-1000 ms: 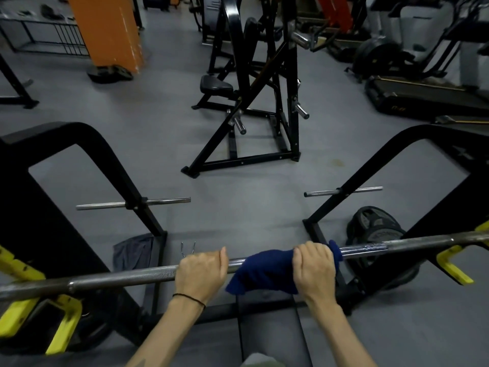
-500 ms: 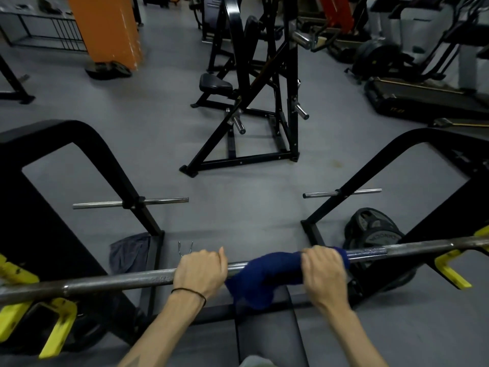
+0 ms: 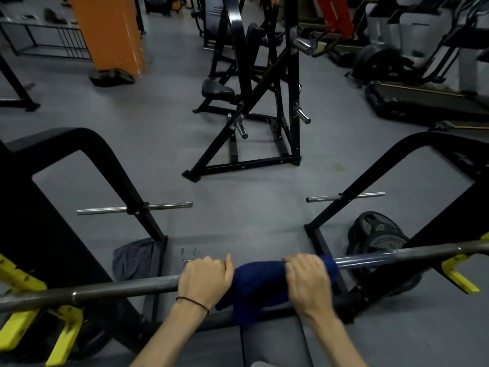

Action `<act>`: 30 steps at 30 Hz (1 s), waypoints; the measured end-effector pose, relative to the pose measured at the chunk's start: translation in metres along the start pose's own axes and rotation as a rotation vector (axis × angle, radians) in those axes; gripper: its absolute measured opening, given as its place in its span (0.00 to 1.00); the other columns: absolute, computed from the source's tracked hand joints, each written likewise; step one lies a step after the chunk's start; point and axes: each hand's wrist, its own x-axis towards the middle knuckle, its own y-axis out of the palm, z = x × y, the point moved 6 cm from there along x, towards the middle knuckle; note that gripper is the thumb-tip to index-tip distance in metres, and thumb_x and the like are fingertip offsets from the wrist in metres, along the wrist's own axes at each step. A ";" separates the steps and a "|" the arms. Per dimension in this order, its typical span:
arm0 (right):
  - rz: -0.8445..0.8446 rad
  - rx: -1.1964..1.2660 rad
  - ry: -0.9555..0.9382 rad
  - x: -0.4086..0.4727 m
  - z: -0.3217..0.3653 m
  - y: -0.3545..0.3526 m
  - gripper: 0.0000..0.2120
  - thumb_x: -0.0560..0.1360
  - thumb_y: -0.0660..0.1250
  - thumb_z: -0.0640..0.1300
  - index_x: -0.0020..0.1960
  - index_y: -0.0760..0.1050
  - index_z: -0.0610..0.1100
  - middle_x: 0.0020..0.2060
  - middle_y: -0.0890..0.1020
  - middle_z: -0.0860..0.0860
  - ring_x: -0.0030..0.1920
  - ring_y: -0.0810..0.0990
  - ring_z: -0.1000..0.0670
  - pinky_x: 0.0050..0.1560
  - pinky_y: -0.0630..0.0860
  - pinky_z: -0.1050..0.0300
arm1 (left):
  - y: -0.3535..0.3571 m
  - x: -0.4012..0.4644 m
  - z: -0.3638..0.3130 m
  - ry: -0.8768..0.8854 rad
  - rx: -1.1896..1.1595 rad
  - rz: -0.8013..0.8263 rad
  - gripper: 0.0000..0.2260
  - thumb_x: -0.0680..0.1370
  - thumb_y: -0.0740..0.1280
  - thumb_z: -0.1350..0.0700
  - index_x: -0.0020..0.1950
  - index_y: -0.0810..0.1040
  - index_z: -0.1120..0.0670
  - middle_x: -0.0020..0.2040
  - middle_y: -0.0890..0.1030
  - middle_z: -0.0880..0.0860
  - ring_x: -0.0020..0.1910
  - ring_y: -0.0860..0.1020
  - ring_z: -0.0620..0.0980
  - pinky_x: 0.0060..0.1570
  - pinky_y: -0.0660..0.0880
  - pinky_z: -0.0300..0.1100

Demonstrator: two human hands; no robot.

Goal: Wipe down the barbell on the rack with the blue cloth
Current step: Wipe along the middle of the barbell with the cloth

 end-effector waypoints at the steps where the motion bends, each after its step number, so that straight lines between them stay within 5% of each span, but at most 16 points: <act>1: -0.011 -0.030 0.041 -0.002 -0.025 -0.007 0.25 0.86 0.47 0.47 0.46 0.80 0.41 0.37 0.77 0.48 0.37 0.76 0.42 0.48 0.71 0.46 | 0.002 -0.001 -0.001 0.011 0.015 -0.004 0.28 0.78 0.54 0.47 0.21 0.74 0.56 0.19 0.71 0.52 0.15 0.71 0.55 0.17 0.69 0.40; 6: -0.113 -0.071 0.269 0.006 -0.029 -0.012 0.15 0.80 0.54 0.42 0.36 0.72 0.44 0.33 0.72 0.47 0.34 0.71 0.42 0.44 0.69 0.44 | 0.004 0.004 -0.005 0.023 0.018 -0.055 0.29 0.79 0.57 0.44 0.22 0.74 0.56 0.18 0.71 0.53 0.16 0.72 0.56 0.19 0.70 0.41; 11: 0.034 0.189 0.069 0.011 0.099 0.029 0.14 0.82 0.56 0.45 0.44 0.77 0.46 0.38 0.77 0.52 0.38 0.73 0.48 0.48 0.69 0.50 | -0.004 0.008 -0.009 0.026 0.039 -0.111 0.26 0.77 0.59 0.48 0.20 0.74 0.57 0.19 0.73 0.56 0.16 0.73 0.57 0.19 0.68 0.40; 15: 0.050 0.106 -0.069 0.005 0.048 0.012 0.17 0.85 0.54 0.47 0.52 0.81 0.43 0.41 0.79 0.50 0.40 0.75 0.47 0.50 0.70 0.51 | -0.002 0.005 -0.004 0.019 0.032 -0.122 0.25 0.77 0.58 0.50 0.21 0.73 0.58 0.19 0.73 0.57 0.15 0.72 0.57 0.17 0.68 0.41; 18: 0.021 0.041 0.027 0.002 -0.018 -0.007 0.23 0.86 0.50 0.48 0.49 0.82 0.42 0.40 0.79 0.49 0.39 0.77 0.45 0.51 0.71 0.49 | -0.006 0.007 -0.005 -0.011 0.000 -0.130 0.25 0.76 0.58 0.50 0.20 0.72 0.58 0.18 0.71 0.56 0.14 0.70 0.57 0.17 0.66 0.41; 21: 0.001 0.018 0.173 0.006 -0.036 -0.008 0.19 0.83 0.52 0.46 0.41 0.77 0.45 0.36 0.75 0.50 0.37 0.74 0.45 0.46 0.73 0.44 | -0.008 0.011 -0.008 -0.042 -0.002 -0.146 0.25 0.76 0.57 0.50 0.19 0.71 0.58 0.18 0.70 0.55 0.14 0.69 0.56 0.16 0.65 0.40; 27: 0.067 0.258 0.011 0.016 0.095 0.026 0.13 0.82 0.55 0.43 0.44 0.76 0.45 0.36 0.75 0.50 0.37 0.71 0.46 0.43 0.68 0.49 | 0.002 0.011 -0.004 -0.131 0.039 -0.109 0.26 0.78 0.56 0.50 0.22 0.75 0.57 0.20 0.73 0.58 0.17 0.73 0.59 0.19 0.68 0.42; 30: 0.097 0.264 -0.054 0.017 0.093 0.026 0.15 0.84 0.55 0.46 0.49 0.78 0.44 0.39 0.77 0.49 0.39 0.73 0.46 0.46 0.70 0.50 | 0.018 0.005 -0.001 -0.110 0.071 -0.040 0.29 0.82 0.51 0.48 0.27 0.79 0.57 0.23 0.75 0.58 0.20 0.75 0.59 0.23 0.65 0.42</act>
